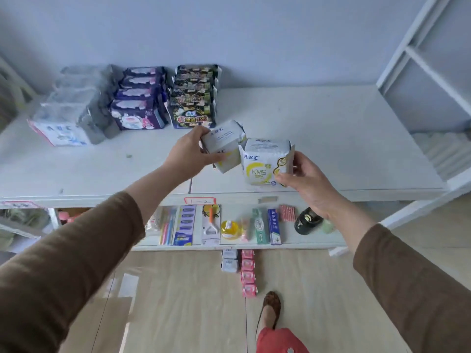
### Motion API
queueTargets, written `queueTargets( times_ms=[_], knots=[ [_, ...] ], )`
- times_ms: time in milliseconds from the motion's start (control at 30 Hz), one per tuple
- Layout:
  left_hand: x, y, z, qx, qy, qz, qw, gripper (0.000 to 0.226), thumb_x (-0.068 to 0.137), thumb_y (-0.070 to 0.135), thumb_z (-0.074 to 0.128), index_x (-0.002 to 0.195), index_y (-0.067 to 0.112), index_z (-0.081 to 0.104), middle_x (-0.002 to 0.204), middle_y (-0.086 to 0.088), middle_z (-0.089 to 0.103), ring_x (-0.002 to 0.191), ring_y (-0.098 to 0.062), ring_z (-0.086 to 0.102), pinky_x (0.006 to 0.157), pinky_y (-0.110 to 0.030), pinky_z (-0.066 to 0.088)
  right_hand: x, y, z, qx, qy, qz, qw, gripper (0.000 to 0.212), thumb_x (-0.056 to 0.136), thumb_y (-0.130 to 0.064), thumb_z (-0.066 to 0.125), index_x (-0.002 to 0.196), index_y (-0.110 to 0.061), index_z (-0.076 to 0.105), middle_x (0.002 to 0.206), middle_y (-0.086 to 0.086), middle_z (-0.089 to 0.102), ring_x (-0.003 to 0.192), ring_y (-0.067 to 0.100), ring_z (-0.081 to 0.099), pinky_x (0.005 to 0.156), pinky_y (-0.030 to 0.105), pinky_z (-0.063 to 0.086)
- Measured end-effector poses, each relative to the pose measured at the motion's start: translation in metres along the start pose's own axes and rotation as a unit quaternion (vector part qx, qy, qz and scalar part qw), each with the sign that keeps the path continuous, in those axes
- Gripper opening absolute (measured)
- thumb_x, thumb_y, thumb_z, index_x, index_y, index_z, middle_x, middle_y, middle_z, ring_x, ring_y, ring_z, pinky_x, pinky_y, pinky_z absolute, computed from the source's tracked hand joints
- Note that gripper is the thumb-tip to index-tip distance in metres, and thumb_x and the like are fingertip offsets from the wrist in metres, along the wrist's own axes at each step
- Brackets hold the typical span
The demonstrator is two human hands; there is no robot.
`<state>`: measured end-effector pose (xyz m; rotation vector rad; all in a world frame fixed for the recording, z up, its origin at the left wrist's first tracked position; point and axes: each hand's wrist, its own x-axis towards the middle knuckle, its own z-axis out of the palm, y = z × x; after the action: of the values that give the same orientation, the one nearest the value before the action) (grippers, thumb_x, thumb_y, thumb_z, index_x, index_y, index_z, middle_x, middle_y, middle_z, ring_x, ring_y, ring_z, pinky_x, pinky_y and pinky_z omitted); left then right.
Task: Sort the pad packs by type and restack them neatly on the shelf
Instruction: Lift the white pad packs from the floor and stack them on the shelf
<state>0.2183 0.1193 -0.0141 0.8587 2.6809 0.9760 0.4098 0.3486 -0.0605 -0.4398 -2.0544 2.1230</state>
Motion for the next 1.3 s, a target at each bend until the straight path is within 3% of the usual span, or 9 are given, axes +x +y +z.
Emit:
queueTargets(
  times_ms=[200,300,400,500,633,767,900,1167,1300],
  knots=[
    [0.11,0.028,0.0,0.046,0.001,0.046,0.998,0.065,0.073,0.039,0.082,0.128,0.018,0.054,0.117,0.002,0.047,0.094,-0.018,0.051,0.077,-0.031,0.043,0.08,-0.024,-0.039,-0.027,-0.009,-0.014,1.0,0.053,0.077,-0.011,0.081,0.125,-0.019,0.061,0.118,-0.005,0.07,0.113,0.011,0.062,0.091,0.028,0.049],
    [0.162,0.037,0.0,0.045,-0.016,0.048,0.998,0.066,0.072,0.036,0.084,0.127,0.016,0.054,0.119,-0.002,0.05,0.096,-0.021,0.055,0.072,-0.036,0.052,0.114,-0.028,-0.045,-0.05,-0.004,-0.021,0.998,0.053,0.075,-0.012,0.082,0.124,-0.022,0.061,0.116,-0.007,0.071,0.112,0.008,0.062,0.087,0.022,0.051],
    [0.213,0.039,0.002,0.107,-0.028,0.06,0.992,0.06,0.072,0.037,0.082,0.121,0.015,0.055,0.116,-0.003,0.054,0.097,-0.021,0.052,0.077,-0.032,0.041,0.146,-0.028,-0.046,-0.069,0.004,-0.022,0.997,0.053,0.076,-0.011,0.081,0.124,-0.022,0.062,0.114,-0.004,0.07,0.111,0.009,0.062,0.087,0.024,0.054],
    [0.261,0.034,0.006,0.127,-0.043,0.073,0.988,0.053,0.072,0.031,0.082,0.114,0.013,0.055,0.109,-0.004,0.056,0.095,-0.024,0.054,0.075,-0.035,0.044,0.176,-0.026,-0.044,-0.084,0.019,-0.014,0.996,0.053,0.079,-0.007,0.079,0.126,-0.022,0.06,0.115,-0.005,0.069,0.112,0.009,0.061,0.084,0.023,0.053],
    [0.317,0.022,0.014,0.149,-0.059,0.091,0.983,0.054,0.072,0.028,0.079,0.116,0.015,0.052,0.106,-0.003,0.057,0.09,-0.024,0.053,0.067,-0.031,0.036,0.212,-0.02,-0.033,-0.094,0.048,-0.001,0.994,0.056,0.079,-0.005,0.078,0.129,-0.021,0.058,0.118,-0.005,0.069,0.111,0.005,0.062,0.082,0.016,0.052],
    [0.37,0.003,0.027,0.193,-0.065,0.11,0.973,0.054,0.074,0.03,0.077,0.122,0.016,0.054,0.113,-0.006,0.057,0.097,-0.026,0.055,0.069,-0.033,0.037,0.247,-0.01,-0.021,-0.103,0.075,0.009,0.992,0.059,0.08,-0.002,0.078,0.132,-0.019,0.055,0.12,-0.004,0.068,0.111,0.003,0.063,0.09,0.021,0.054],
    [0.404,-0.012,0.034,0.236,-0.045,0.131,0.962,0.054,0.076,0.034,0.076,0.123,0.014,0.056,0.121,-0.009,0.05,0.114,-0.03,0.049,0.075,-0.04,0.044,0.27,-0.002,-0.015,-0.102,0.097,0.021,0.99,0.057,0.08,-0.002,0.078,0.129,-0.022,0.056,0.117,-0.007,0.067,0.107,0.002,0.064,0.086,0.017,0.054],
    [0.425,-0.032,0.042,0.273,-0.02,0.19,0.943,0.05,0.074,0.047,0.073,0.114,0.023,0.052,0.115,-0.006,0.059,0.11,-0.03,0.048,0.086,-0.043,0.039,0.307,-0.001,-0.017,-0.126,0.089,0.033,0.987,0.059,0.083,-0.002,0.075,0.135,-0.018,0.052,0.12,-0.01,0.064,0.113,0.005,0.062,0.086,0.021,0.056],
    [0.423,-0.03,0.035,0.315,-0.041,0.192,0.928,0.053,0.078,0.058,0.067,0.122,0.03,0.06,0.121,-0.006,0.053,0.117,-0.029,0.043,0.095,-0.043,0.037,0.327,-0.005,-0.017,-0.142,0.069,0.034,0.987,0.06,0.084,0.0,0.073,0.136,-0.014,0.048,0.128,-0.003,0.06,0.12,0.013,0.06,0.094,0.03,0.056]
  ],
)
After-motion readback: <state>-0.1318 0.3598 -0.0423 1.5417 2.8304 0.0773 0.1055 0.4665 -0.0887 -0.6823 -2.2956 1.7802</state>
